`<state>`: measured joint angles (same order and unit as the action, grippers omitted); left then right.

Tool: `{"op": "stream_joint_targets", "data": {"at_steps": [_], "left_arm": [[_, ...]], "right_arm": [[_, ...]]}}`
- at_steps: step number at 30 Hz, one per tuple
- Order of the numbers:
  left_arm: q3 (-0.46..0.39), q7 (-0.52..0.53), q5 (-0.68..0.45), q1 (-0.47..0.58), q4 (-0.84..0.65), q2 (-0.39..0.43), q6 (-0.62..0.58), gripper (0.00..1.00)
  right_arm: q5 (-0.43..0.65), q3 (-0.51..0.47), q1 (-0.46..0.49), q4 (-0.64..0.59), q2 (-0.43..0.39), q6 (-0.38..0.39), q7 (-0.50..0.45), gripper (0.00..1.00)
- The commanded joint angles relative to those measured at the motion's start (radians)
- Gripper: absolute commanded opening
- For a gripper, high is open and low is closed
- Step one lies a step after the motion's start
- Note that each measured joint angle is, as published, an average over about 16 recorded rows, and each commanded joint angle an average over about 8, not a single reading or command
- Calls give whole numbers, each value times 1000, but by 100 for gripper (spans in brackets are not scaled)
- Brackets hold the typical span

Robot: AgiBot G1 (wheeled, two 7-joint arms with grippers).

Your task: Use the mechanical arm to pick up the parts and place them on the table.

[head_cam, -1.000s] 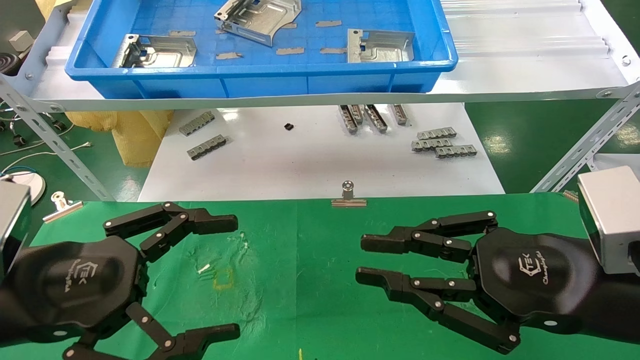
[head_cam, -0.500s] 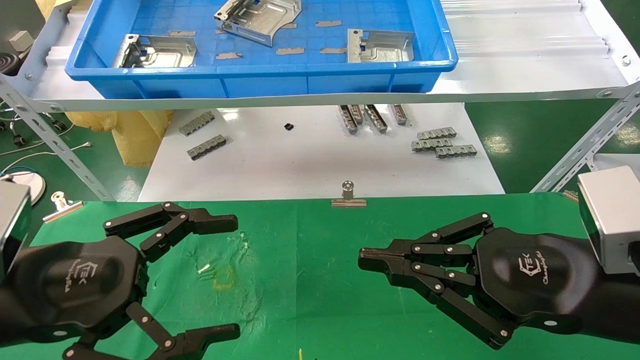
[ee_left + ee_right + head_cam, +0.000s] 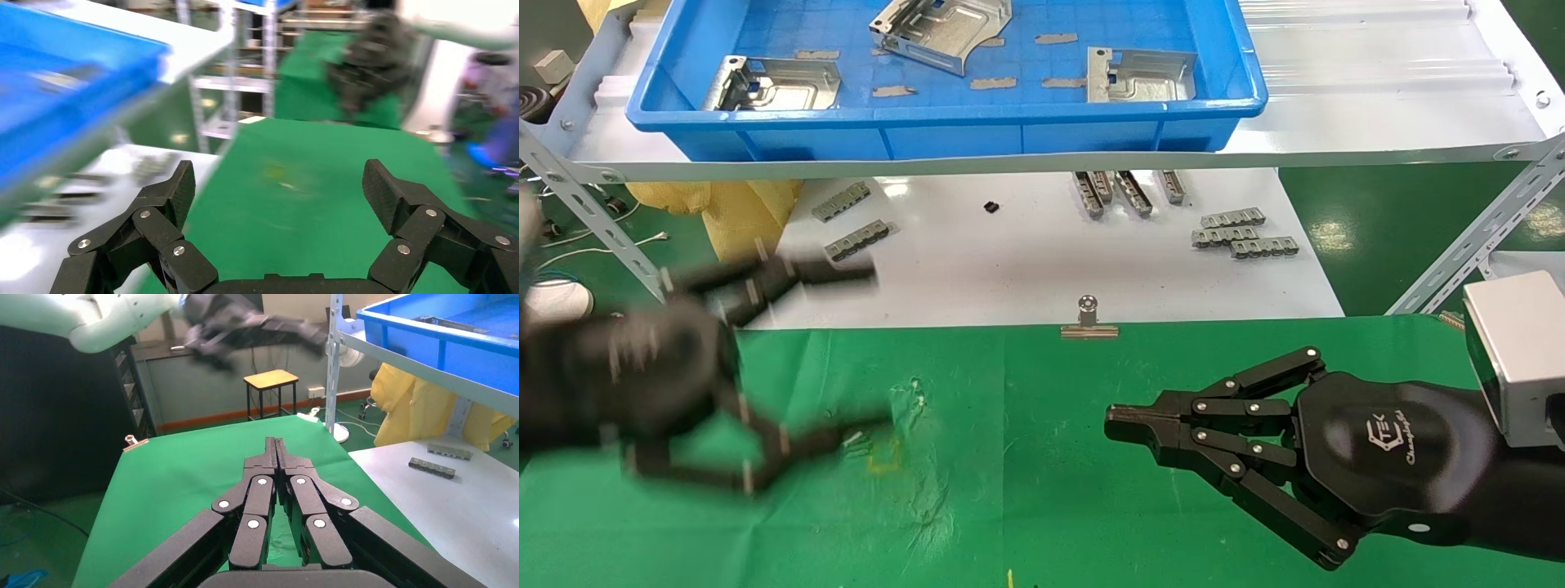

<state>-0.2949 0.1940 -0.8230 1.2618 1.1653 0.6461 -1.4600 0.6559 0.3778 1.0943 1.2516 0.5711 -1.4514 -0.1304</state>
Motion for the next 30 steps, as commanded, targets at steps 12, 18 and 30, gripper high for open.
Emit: {"op": "stream_joint_targets", "data": {"at_steps": [12,18,30], "left_arm": [[-136,-62,-313,465,-484,311,172,100],[-180,-112,-418,642,-771,478,339,100],[-239,-124,-533,779,-1082,674,668,68]], "right_arm": [[0,0,0,0,0,0,0,0],[0,0,0,0,0,0,0,0],[0,0,0,0,0,0,0,7]]}}
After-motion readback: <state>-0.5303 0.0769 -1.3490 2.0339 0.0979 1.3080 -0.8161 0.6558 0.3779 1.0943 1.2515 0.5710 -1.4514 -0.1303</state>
